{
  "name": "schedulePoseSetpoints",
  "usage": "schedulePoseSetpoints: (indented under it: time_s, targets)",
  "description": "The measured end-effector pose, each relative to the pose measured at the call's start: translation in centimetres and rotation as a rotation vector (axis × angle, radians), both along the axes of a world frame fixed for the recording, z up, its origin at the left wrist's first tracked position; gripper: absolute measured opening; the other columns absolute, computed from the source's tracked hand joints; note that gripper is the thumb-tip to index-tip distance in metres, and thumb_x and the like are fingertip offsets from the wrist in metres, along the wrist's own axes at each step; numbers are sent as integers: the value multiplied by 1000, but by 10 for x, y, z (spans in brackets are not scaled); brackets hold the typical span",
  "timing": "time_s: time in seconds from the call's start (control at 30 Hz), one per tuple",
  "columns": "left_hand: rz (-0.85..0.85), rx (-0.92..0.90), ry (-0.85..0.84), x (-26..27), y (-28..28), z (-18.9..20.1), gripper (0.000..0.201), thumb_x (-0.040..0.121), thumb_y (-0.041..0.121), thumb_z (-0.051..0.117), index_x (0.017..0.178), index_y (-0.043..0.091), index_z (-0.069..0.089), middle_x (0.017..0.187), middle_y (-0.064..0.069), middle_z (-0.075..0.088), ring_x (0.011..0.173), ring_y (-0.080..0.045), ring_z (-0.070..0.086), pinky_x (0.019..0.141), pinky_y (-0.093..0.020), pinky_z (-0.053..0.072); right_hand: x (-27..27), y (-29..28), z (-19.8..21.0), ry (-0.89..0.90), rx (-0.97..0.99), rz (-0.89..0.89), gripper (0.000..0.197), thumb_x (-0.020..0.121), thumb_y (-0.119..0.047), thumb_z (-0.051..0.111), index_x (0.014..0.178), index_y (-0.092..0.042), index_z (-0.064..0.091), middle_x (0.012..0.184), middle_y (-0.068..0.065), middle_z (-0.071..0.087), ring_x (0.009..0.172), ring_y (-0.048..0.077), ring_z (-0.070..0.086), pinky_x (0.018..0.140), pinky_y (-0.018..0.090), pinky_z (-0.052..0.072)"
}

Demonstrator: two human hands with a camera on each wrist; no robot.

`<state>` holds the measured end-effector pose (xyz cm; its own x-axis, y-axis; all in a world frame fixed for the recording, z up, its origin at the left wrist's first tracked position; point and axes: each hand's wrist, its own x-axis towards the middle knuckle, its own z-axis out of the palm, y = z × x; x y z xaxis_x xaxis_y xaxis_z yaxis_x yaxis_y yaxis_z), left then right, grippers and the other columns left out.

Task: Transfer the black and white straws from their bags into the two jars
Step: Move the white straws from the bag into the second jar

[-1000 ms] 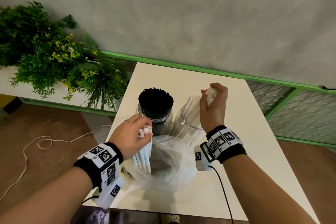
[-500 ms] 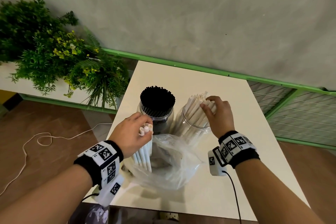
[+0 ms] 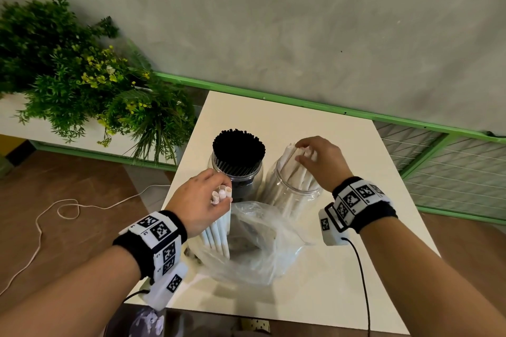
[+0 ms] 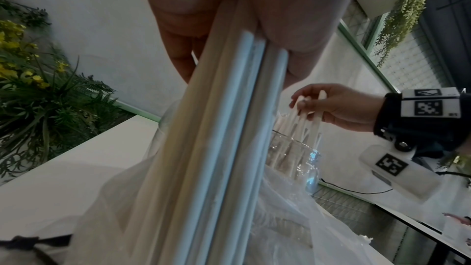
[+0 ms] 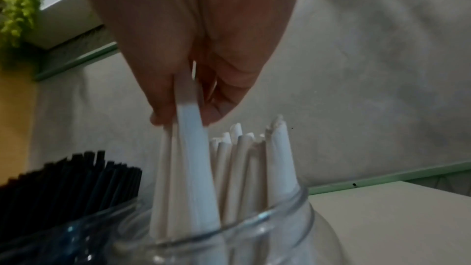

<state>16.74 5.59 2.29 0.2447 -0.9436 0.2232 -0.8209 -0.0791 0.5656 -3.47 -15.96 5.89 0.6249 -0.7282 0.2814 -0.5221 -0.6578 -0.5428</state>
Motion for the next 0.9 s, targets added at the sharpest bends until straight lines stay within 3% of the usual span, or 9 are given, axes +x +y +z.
schedulePoseSetpoints:
  time_s: [0.07,0.13,0.37,0.5,0.6,0.7,0.8,0.83,0.9]
  targets:
    - [-5,2,6,0,0,0,41,71,53,35,97,28,55,92,14,48,73,-7,46,60,-7,27,2,-1,-5,65,-25,40,28,81,-5,71,109,-11,66,111,0,53,91,12,50,85,20,40]
    - [-9,2,15,1,0,0,41,72,53,36,97,27,55,92,14,48,73,-6,46,60,-7,28,3,-1,-6,25,8,-5,38,79,-4,73,115,-11,63,116,2,48,92,15,52,85,20,39]
    - [-5,-1,9,1,1,0,42,72,53,36,97,27,57,95,14,50,74,-5,47,62,-5,28,-9,-1,-9,-62,10,-65,26,76,-7,77,99,-9,66,88,-1,55,78,17,53,75,25,45]
    - [-4,-1,12,1,1,1,42,71,53,35,97,27,56,93,14,49,70,3,44,60,-6,28,-15,-5,-9,-59,-32,-144,23,79,-11,75,100,-9,64,88,0,57,79,17,52,74,28,43]
    - [-6,1,17,1,0,0,41,71,53,36,96,27,56,92,13,49,72,-3,46,61,-7,28,-17,-7,-11,-62,-28,-192,30,81,-12,74,107,-10,60,93,0,56,82,18,52,75,29,44]
    - [-1,5,7,1,0,-1,41,71,53,36,97,28,56,93,13,49,74,-7,46,61,-7,28,-22,-5,-18,26,-105,-172,25,80,-13,74,102,-9,61,94,-1,54,89,25,53,75,29,40]
    - [-4,7,13,2,0,-1,40,71,53,36,96,28,55,92,14,49,72,-5,45,61,-8,29,-31,-2,-18,50,-207,-254,34,79,-23,77,108,-11,63,109,5,53,102,29,47,84,31,38]
    - [-6,5,15,2,0,0,39,72,52,36,96,28,55,92,14,49,72,-5,45,61,-8,29,-34,-1,-18,48,-158,-290,36,80,-24,76,110,-13,62,110,6,52,101,26,47,86,32,39]
    - [-8,6,16,2,0,0,38,72,52,36,95,29,55,92,13,49,72,-5,46,61,-7,29,-38,0,-19,6,-31,-298,25,81,-16,74,103,-11,64,98,4,53,82,18,52,83,33,45]
